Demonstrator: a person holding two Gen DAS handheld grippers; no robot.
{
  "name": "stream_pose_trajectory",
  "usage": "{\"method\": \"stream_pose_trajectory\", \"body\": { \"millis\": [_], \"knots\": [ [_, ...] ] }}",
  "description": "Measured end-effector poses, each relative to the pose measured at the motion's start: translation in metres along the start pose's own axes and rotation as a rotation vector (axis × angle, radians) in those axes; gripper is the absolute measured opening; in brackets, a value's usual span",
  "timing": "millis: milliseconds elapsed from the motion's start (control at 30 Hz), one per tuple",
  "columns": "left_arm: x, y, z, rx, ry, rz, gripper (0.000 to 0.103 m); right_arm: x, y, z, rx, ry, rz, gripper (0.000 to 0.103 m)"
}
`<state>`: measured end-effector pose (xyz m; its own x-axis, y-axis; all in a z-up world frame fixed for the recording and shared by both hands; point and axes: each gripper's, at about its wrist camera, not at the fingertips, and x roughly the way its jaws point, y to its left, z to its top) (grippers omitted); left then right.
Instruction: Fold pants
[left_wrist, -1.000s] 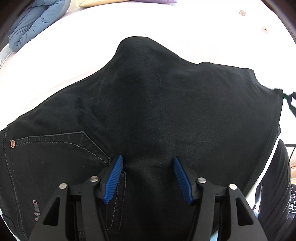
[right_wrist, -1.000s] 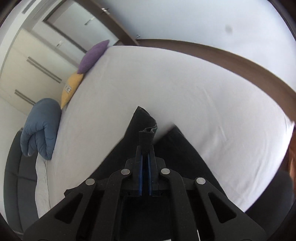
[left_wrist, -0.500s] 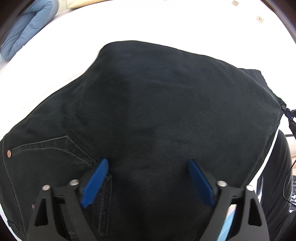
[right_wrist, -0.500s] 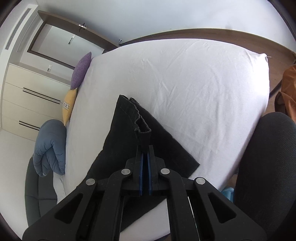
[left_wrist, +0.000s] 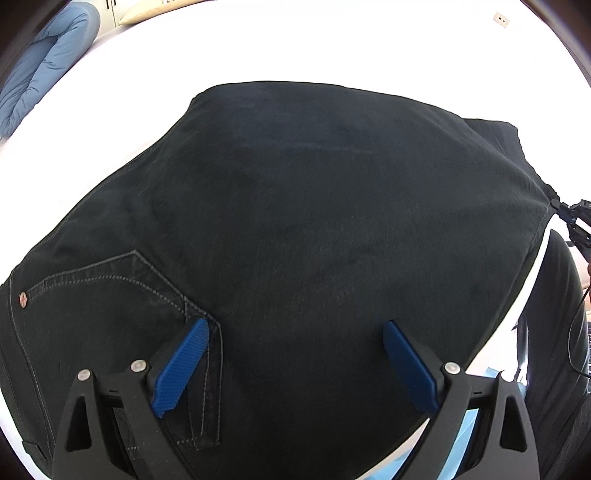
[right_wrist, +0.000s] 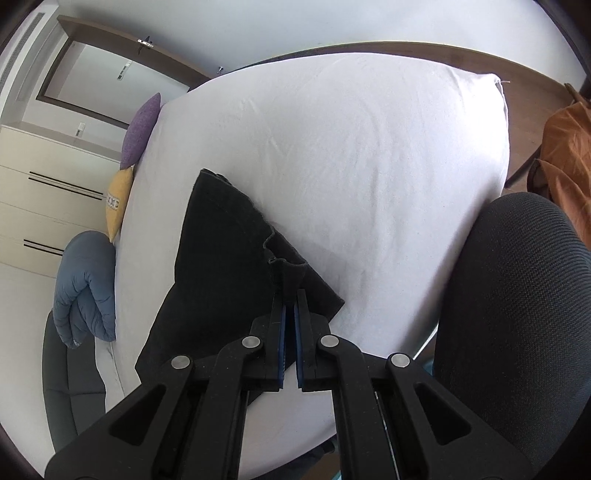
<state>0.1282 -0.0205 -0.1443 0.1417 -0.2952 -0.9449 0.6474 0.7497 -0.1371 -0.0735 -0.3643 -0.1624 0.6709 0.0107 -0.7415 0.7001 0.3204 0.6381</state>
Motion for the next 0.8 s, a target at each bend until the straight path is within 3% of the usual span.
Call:
{"method": "stream_pose_trajectory", "body": {
  "millis": [200,300,433,600,700,800],
  "knots": [
    [0.006,0.018,-0.001,0.007,0.010,-0.027,0.095,-0.007,-0.007,0.001,0.020,0.034,-0.031,0.002],
    [0.007,0.020,0.002,0.031,0.019,-0.037,0.095,0.008,-0.003,0.006,-0.040,0.056,-0.071,0.003],
    [0.009,0.033,-0.006,0.052,0.033,-0.027,0.095,0.021,-0.004,0.015,-0.050,0.085,-0.055,0.005],
    [0.006,0.044,-0.025,0.058,0.029,-0.034,0.095,-0.009,-0.010,0.032,-0.046,0.018,-0.177,0.026],
    [0.010,0.035,-0.027,0.059,0.022,-0.031,0.095,-0.015,0.011,0.023,-0.085,0.074,-0.041,0.026],
    [0.012,0.036,-0.033,0.067,0.016,-0.027,0.095,0.017,0.059,-0.017,-0.178,0.307,0.246,0.026]
  ]
}}
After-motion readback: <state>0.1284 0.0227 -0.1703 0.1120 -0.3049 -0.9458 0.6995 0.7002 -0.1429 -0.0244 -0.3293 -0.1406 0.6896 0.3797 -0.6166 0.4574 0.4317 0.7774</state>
